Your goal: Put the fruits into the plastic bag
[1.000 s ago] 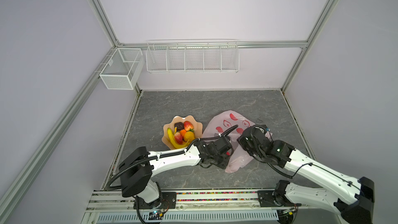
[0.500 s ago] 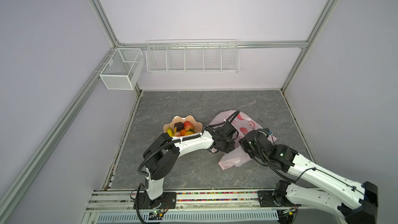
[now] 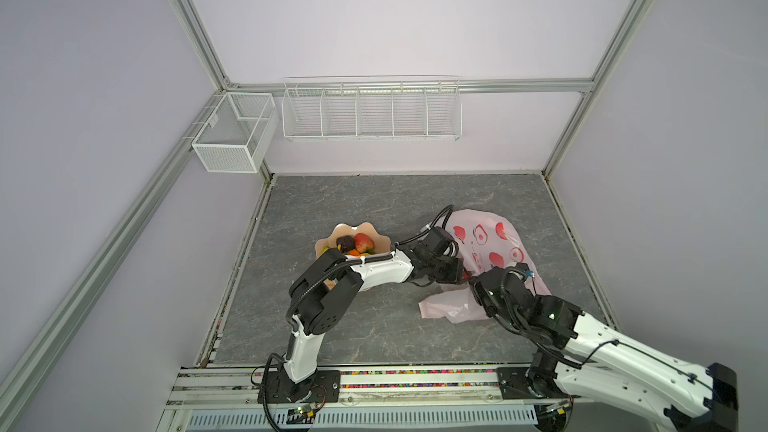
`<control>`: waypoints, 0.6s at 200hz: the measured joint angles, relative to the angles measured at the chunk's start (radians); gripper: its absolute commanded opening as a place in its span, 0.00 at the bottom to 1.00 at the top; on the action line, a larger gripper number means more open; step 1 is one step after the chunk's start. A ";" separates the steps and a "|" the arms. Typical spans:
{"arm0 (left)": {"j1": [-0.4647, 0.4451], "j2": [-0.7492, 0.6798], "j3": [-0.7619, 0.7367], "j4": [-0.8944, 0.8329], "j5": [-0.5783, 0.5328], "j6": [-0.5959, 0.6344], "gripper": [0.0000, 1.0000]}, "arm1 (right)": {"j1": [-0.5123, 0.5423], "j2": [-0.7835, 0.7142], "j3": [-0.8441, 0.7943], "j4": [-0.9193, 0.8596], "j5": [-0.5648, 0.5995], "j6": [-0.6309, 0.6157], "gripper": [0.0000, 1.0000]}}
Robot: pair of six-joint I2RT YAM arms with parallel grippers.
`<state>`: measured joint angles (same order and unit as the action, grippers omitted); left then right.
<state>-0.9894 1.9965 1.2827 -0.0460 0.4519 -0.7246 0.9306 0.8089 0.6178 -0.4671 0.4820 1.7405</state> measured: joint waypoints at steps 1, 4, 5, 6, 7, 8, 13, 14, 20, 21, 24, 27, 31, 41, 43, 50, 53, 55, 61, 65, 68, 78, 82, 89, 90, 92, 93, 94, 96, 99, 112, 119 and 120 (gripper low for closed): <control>-0.003 0.003 -0.003 0.010 0.003 -0.005 0.05 | 0.000 -0.001 -0.001 0.001 0.000 0.000 0.06; -0.006 0.006 -0.006 0.023 0.008 -0.014 0.05 | -0.001 -0.004 -0.003 0.004 0.000 0.001 0.06; -0.008 0.009 -0.009 0.034 0.011 -0.021 0.05 | -0.001 -0.005 -0.004 0.006 0.001 0.002 0.06; -0.010 0.011 -0.010 0.040 0.013 -0.026 0.05 | -0.002 -0.008 -0.006 0.008 0.000 0.003 0.06; -0.011 0.013 -0.012 0.045 0.014 -0.027 0.05 | -0.002 -0.009 -0.008 0.010 0.000 0.003 0.06; -0.011 0.013 -0.012 0.045 0.014 -0.027 0.05 | -0.002 -0.011 -0.010 0.012 0.000 0.003 0.06; -0.018 0.022 -0.018 0.076 0.023 -0.051 0.05 | -0.004 -0.018 -0.018 0.021 0.000 0.007 0.06; -0.019 0.024 -0.019 0.082 0.024 -0.053 0.05 | -0.004 -0.020 -0.020 0.023 0.000 0.008 0.06; -0.026 0.035 -0.024 0.111 0.030 -0.073 0.05 | -0.005 -0.028 -0.031 0.034 -0.001 0.012 0.06; -0.026 0.035 -0.024 0.111 0.030 -0.073 0.05 | -0.005 -0.028 -0.031 0.034 -0.001 0.012 0.06; -0.029 0.040 -0.026 0.124 0.034 -0.083 0.05 | -0.005 -0.031 -0.037 0.038 -0.001 0.014 0.06; -0.031 0.042 -0.026 0.133 0.036 -0.090 0.06 | -0.005 -0.035 -0.043 0.043 -0.001 0.016 0.06; -0.035 0.050 -0.026 0.148 0.040 -0.103 0.06 | -0.006 -0.040 -0.051 0.049 -0.002 0.018 0.06; -0.045 0.066 -0.026 0.186 0.043 -0.129 0.06 | -0.006 -0.047 -0.066 0.059 -0.002 0.023 0.06; -0.046 0.068 -0.026 0.190 0.043 -0.133 0.06 | -0.006 -0.048 -0.068 0.060 -0.002 0.023 0.06; -0.051 0.076 -0.026 0.202 0.043 -0.146 0.06 | -0.006 -0.053 -0.075 0.065 -0.003 0.028 0.06; -0.053 0.081 -0.026 0.209 0.043 -0.153 0.06 | -0.006 -0.056 -0.077 0.067 -0.003 0.030 0.06; -0.055 0.084 -0.026 0.215 0.043 -0.158 0.06 | -0.006 -0.057 -0.077 0.068 -0.003 0.030 0.06; -0.058 0.091 -0.026 0.229 0.042 -0.169 0.06 | -0.006 -0.060 -0.081 0.078 -0.003 0.035 0.06; -0.060 0.095 -0.025 0.234 0.041 -0.175 0.06 | -0.006 -0.062 -0.084 0.084 -0.004 0.037 0.06; -0.061 0.099 -0.024 0.239 0.040 -0.183 0.07 | -0.006 -0.064 -0.086 0.090 -0.004 0.039 0.06; -0.065 0.110 -0.020 0.258 0.036 -0.200 0.07 | -0.006 -0.071 -0.090 0.101 -0.004 0.043 0.06; -0.066 0.114 -0.017 0.261 0.036 -0.204 0.07 | -0.006 -0.072 -0.091 0.105 -0.003 0.044 0.06; -0.069 0.124 -0.008 0.270 0.035 -0.214 0.07 | -0.006 -0.076 -0.095 0.116 -0.003 0.047 0.06; -0.069 0.124 -0.008 0.270 0.035 -0.214 0.07 | -0.006 -0.076 -0.095 0.120 -0.003 0.048 0.06; -0.070 0.129 -0.004 0.274 0.035 -0.218 0.07 | -0.006 -0.076 -0.096 0.122 -0.003 0.048 0.06; -0.070 0.131 -0.002 0.275 0.035 -0.219 0.07 | -0.006 -0.077 -0.097 0.125 -0.003 0.048 0.06; -0.071 0.132 0.000 0.275 0.035 -0.219 0.07 | -0.006 -0.078 -0.097 0.126 -0.003 0.049 0.06; -0.071 0.136 0.004 0.278 0.035 -0.223 0.07 | -0.006 -0.078 -0.098 0.129 -0.003 0.050 0.06; -0.072 0.140 0.009 0.281 0.035 -0.225 0.07 | -0.006 -0.079 -0.101 0.136 -0.003 0.051 0.06; -0.076 0.159 0.031 0.284 0.035 -0.235 0.09 | -0.006 -0.082 -0.113 0.156 -0.003 0.058 0.06; -0.078 0.168 0.043 0.285 0.035 -0.241 0.10 | -0.006 -0.082 -0.117 0.164 -0.003 0.060 0.06; -0.078 0.169 0.045 0.285 0.035 -0.241 0.11 | -0.006 -0.082 -0.119 0.167 -0.003 0.060 0.06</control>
<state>-1.0672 2.1654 1.3281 0.2386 0.4870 -0.9661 0.9245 0.7273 0.4984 -0.3004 0.4793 1.8004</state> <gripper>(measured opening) 0.412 0.062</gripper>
